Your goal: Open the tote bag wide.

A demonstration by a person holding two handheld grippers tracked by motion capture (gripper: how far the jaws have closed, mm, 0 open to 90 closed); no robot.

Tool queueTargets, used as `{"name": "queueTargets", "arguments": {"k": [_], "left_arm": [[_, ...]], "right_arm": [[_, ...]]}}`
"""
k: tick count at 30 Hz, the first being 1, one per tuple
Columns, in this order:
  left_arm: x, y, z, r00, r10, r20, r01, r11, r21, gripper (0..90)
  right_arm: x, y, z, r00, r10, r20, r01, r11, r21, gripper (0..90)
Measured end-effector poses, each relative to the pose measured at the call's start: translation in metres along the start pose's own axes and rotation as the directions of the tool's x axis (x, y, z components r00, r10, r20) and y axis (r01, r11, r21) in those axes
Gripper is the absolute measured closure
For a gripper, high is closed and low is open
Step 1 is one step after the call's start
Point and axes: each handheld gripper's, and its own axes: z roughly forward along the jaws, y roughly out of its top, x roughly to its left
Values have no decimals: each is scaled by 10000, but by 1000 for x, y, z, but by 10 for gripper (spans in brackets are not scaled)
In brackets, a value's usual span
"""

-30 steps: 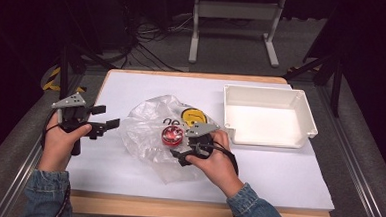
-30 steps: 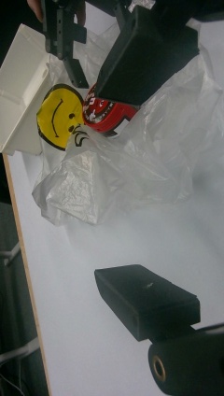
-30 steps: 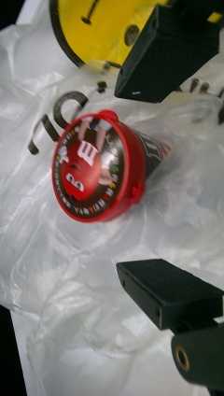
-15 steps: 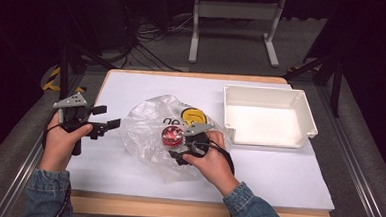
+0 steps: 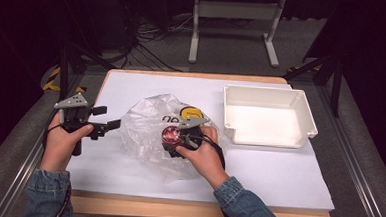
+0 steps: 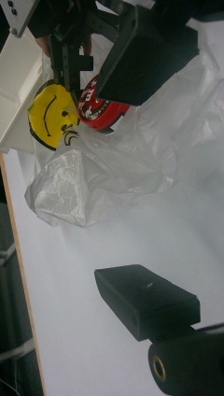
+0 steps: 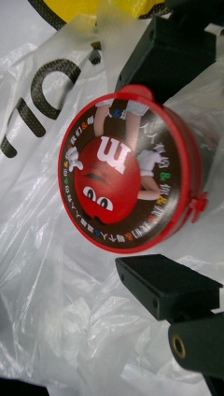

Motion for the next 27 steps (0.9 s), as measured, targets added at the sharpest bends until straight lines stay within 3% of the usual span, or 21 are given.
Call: {"name": "queueTargets", "arguments": {"k": [8,15,27], "left_arm": [[1,0,1,10000,58,-1,-58,10000,44,135],[1,-1,0,10000,50,-8,-50,10000,48,135],[2,0,-1,9999,139,-71,-139,9999,10,135]], "right_arm": [[0,2,10,9994,116,340,-116,9999,16,185],[4,3,9,9987,-186,480,187,9998,-21,235],[7,22,-11,9977,-560,394,574,9977,-365,235]]}}
